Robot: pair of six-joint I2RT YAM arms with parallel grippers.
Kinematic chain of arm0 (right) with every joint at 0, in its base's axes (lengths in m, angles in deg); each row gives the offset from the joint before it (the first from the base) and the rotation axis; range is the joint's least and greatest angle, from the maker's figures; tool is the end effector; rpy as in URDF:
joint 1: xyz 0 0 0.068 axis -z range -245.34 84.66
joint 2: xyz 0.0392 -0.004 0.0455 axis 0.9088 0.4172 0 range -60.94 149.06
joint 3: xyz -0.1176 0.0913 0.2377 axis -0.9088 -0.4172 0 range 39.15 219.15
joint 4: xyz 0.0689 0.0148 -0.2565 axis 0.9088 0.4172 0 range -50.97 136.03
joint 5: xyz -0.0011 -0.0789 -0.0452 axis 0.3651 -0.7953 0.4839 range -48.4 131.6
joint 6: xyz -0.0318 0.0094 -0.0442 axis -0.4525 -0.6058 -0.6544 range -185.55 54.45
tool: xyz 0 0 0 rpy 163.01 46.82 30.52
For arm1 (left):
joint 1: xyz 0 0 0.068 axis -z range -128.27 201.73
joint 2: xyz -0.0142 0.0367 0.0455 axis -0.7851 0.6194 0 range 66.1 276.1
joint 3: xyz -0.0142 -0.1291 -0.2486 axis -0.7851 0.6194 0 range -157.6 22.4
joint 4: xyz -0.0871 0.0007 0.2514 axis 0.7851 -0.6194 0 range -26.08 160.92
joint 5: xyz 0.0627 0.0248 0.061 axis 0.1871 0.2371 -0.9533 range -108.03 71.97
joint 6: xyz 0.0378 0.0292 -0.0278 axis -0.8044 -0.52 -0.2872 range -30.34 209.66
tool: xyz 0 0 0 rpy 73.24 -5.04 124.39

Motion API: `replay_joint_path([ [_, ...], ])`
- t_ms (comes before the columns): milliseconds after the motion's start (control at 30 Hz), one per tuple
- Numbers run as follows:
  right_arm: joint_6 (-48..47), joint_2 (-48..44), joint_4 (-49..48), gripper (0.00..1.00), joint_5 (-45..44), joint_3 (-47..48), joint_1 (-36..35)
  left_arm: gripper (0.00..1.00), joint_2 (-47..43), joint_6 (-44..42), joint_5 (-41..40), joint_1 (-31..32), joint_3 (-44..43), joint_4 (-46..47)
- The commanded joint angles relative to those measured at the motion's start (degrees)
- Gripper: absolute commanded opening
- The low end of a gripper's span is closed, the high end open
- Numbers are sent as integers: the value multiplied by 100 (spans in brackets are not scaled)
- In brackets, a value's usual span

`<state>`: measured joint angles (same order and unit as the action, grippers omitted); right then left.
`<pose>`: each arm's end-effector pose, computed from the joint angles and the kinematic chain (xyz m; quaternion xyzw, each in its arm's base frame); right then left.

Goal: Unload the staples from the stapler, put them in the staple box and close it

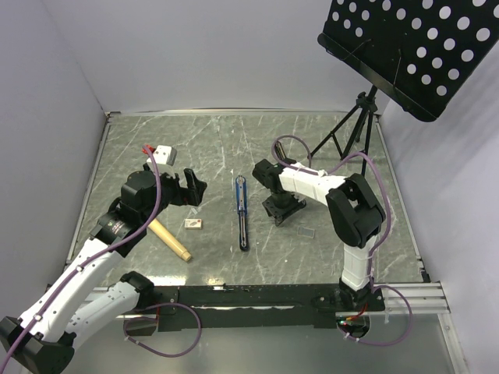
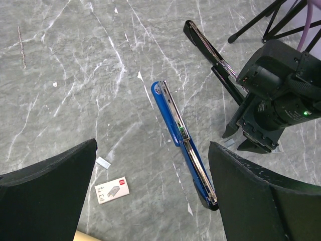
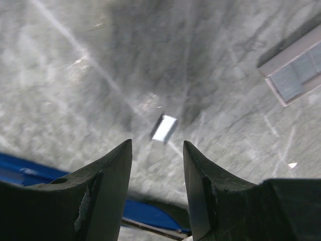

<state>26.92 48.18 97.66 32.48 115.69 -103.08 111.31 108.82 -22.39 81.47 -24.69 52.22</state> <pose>0.2801 0.2093 0.1753 0.4574 0.8856 -0.0430 0.0677 0.1603 -0.0882 0.3424 0.0514 0.8010 -0.2187 0.5549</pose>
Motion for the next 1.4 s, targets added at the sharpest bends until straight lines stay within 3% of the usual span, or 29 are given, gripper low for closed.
replay_joint_path([
  [0,237,30,-10,53,51,-112,-32,97,-4,0,58,24,16,191],
  [933,483,-5,-203,45,-54,-560,-6,97,76,27,146,32,42,218],
  [1367,70,-251,-142,32,-353,-692,-23,97,84,27,129,41,33,218],
])
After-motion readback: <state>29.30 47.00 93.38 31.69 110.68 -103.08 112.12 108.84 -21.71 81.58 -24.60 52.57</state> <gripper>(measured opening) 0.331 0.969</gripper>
